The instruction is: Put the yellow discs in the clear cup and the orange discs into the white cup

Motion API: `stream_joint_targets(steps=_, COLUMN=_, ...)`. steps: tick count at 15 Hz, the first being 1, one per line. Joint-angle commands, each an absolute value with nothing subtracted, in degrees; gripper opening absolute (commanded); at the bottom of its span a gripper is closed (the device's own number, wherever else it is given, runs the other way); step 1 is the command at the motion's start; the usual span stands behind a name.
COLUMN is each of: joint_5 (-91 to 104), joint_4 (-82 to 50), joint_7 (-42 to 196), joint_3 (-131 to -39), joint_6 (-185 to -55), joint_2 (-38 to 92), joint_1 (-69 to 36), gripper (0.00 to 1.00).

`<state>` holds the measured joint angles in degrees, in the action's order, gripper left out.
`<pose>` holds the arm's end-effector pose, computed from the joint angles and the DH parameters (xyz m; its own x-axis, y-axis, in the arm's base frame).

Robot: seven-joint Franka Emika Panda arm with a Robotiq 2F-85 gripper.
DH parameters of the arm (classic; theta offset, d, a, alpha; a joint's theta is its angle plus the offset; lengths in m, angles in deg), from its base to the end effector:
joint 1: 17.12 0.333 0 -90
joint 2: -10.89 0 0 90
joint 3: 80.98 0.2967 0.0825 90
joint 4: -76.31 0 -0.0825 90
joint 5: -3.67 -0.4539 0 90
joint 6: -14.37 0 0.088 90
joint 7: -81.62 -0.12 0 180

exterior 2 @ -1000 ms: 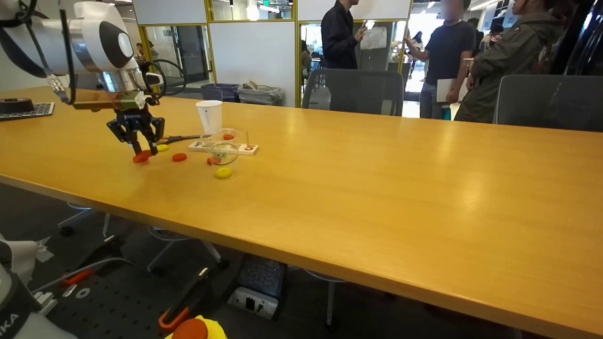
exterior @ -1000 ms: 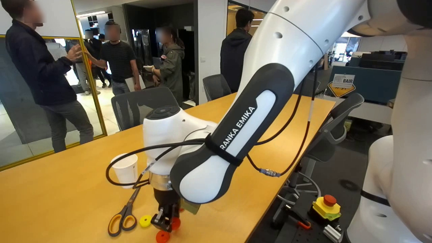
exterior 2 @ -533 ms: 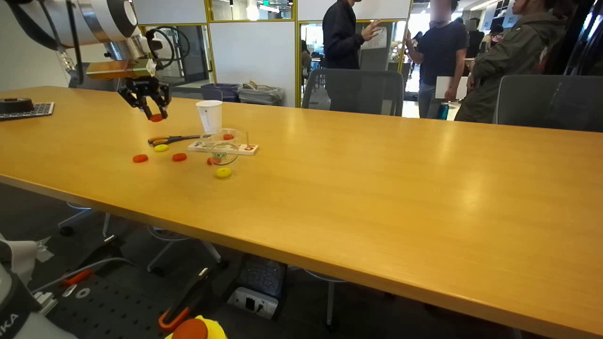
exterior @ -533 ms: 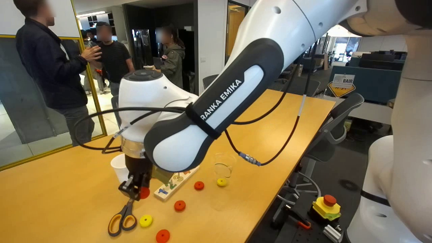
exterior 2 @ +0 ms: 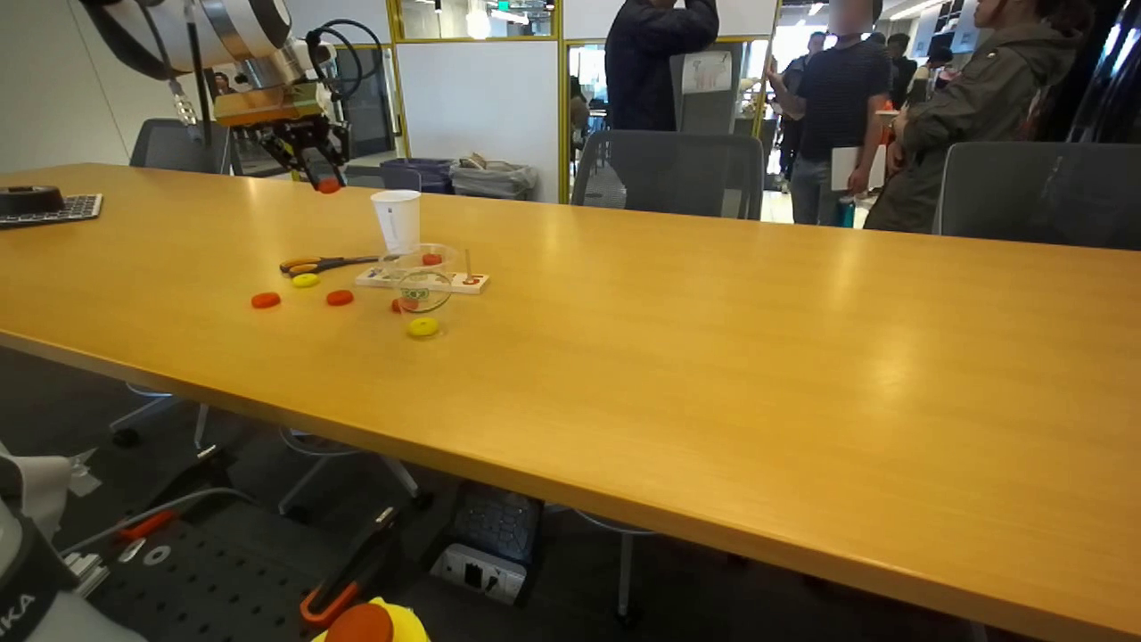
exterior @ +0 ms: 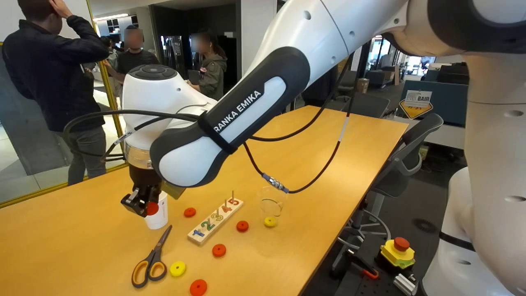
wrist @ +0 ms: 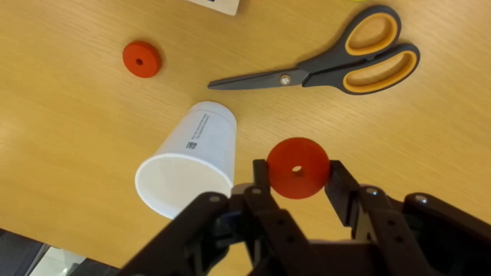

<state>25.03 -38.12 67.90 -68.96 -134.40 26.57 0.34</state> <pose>0.5921 0.3373 0.2850 0.7892 0.5097 0.3427 0.4896 -0.8589 0.1500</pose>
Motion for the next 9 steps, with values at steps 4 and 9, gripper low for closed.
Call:
stream_joint_targets(steps=4, joint_5=24.89, joint_4=-27.25, joint_7=74.9, joint_3=-71.78, joint_6=-133.93, joint_2=34.12, joint_1=0.98, gripper=0.24)
stream_joint_targets(steps=9, joint_5=23.97, joint_4=-21.67, joint_7=79.81, joint_3=-73.3, joint_6=-133.3, joint_2=38.12, joint_1=-0.08, gripper=0.24)
